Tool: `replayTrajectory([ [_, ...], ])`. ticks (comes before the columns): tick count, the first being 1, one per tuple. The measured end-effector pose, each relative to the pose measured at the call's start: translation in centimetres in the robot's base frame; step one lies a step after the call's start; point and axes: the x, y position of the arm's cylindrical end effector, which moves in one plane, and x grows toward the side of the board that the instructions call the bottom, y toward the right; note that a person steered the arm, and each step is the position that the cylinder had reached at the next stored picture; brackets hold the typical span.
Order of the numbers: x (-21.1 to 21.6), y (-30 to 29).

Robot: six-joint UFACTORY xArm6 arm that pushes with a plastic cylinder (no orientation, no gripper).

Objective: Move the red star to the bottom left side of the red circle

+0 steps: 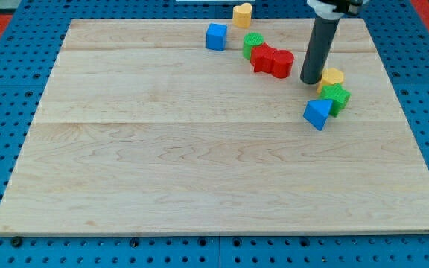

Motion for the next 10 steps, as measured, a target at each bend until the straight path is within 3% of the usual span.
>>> replayTrajectory([
  [1, -2.6, -2.0],
  [3, -5.4, -14.6],
  [8, -11.3, -14.4],
  [9, -10.9, -15.6],
  [10, -7.1, -19.4],
])
